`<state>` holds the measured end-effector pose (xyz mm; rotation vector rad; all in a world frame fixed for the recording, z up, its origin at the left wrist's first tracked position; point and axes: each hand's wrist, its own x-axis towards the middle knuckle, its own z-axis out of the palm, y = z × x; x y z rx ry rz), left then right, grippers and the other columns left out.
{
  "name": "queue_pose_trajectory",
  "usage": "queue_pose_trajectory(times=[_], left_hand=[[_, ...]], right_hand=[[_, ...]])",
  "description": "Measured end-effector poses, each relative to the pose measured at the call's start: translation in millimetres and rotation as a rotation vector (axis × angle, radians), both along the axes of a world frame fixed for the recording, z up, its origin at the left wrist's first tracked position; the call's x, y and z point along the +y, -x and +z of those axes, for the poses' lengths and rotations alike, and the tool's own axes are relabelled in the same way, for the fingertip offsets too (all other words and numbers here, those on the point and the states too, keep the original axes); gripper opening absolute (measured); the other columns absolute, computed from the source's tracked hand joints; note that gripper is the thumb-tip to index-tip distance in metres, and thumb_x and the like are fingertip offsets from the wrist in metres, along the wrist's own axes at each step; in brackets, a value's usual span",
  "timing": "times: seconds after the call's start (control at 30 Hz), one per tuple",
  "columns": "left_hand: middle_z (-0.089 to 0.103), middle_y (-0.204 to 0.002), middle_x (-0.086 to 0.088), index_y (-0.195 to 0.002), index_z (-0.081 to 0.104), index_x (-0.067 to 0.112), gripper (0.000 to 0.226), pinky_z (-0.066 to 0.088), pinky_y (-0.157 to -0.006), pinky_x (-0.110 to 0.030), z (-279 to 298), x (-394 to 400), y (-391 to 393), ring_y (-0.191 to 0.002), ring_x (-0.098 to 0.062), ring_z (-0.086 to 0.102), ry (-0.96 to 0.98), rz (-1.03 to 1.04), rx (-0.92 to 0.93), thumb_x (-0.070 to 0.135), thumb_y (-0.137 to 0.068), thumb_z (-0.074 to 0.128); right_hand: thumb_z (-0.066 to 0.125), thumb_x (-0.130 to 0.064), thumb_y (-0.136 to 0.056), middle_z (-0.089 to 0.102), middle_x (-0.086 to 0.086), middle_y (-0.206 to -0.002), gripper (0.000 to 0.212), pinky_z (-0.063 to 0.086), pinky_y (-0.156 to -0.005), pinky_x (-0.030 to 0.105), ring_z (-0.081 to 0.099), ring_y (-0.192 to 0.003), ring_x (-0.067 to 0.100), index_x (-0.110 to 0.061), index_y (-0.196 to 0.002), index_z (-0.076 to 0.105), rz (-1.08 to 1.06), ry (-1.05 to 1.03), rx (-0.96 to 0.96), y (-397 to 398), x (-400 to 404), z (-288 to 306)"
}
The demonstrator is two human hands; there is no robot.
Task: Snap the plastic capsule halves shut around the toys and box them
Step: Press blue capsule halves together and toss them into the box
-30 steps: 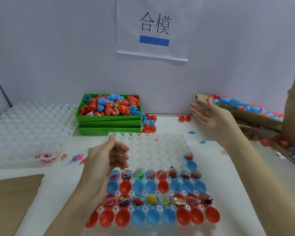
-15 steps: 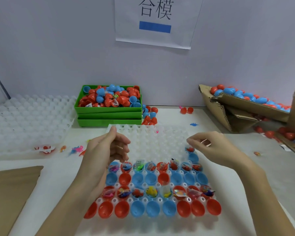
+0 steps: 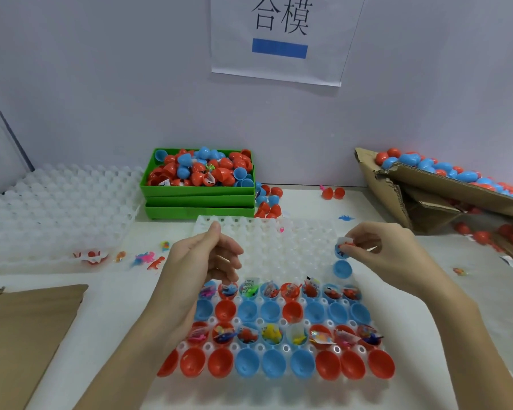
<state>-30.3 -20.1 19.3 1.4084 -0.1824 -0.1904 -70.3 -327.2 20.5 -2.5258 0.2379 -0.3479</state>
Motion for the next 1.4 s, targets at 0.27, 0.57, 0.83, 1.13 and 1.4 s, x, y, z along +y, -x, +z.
queue_pose_trajectory(times=[0.27, 0.57, 0.83, 1.13, 1.4], left_hand=[[0.074, -0.115, 0.011, -0.113, 0.074, 0.039, 0.021, 0.064, -0.082, -0.031, -6, -14, 10, -0.101, -0.015, 0.076, -0.191, -0.142, -0.298, 0.036, -0.093, 0.073], [0.080, -0.096, -0.001, -0.097, 0.081, 0.019, 0.007, 0.063, -0.074, -0.025, -6, -16, 10, -0.088, -0.020, 0.079, -0.030, -0.002, -0.229, 0.021, -0.092, 0.078], [0.079, -0.096, -0.015, -0.096, 0.078, 0.008, 0.022, 0.063, -0.074, -0.027, -3, -13, 7, -0.089, -0.029, 0.080, 0.270, 0.109, 0.002, 0.025, -0.082, 0.081], [0.075, -0.100, 0.006, -0.102, 0.068, 0.015, 0.012, 0.060, -0.081, -0.021, 0, -11, 7, -0.085, -0.019, 0.080, -0.012, 0.062, -0.304, 0.025, -0.097, 0.069], [0.061, -0.111, 0.003, -0.102, 0.068, 0.018, 0.008, 0.061, -0.081, -0.025, -6, -16, 10, -0.095, -0.017, 0.074, -0.227, 0.063, -0.655, 0.015, -0.095, 0.068]], right_hand=[[0.076, -0.036, -0.085, 0.080, -0.002, -0.096, 0.025, 0.058, -0.071, 0.022, 0.074, -0.083, 0.011, -0.018, -0.103, 0.076, 0.328, -0.567, -0.073, 8, 58, 18], [0.071, -0.031, -0.095, 0.078, -0.006, -0.100, 0.025, 0.057, -0.076, 0.020, 0.073, -0.083, 0.013, -0.028, -0.120, 0.073, 0.315, -0.736, -0.095, 12, 115, 9], [0.085, -0.043, -0.081, 0.068, -0.013, -0.091, 0.033, 0.053, -0.063, 0.022, 0.064, -0.075, 0.010, -0.035, -0.105, 0.064, 0.318, -0.384, -0.200, 17, 136, -4], [0.075, -0.027, -0.091, 0.076, -0.010, -0.095, 0.018, 0.056, -0.071, 0.018, 0.072, -0.087, 0.010, -0.028, -0.109, 0.076, 0.315, -0.688, -0.301, 17, 132, 3], [0.058, -0.014, -0.103, 0.065, -0.011, -0.115, 0.029, 0.057, -0.076, 0.023, 0.067, -0.104, 0.018, -0.023, -0.129, 0.068, 0.376, -0.458, -0.386, 15, 135, -5]])
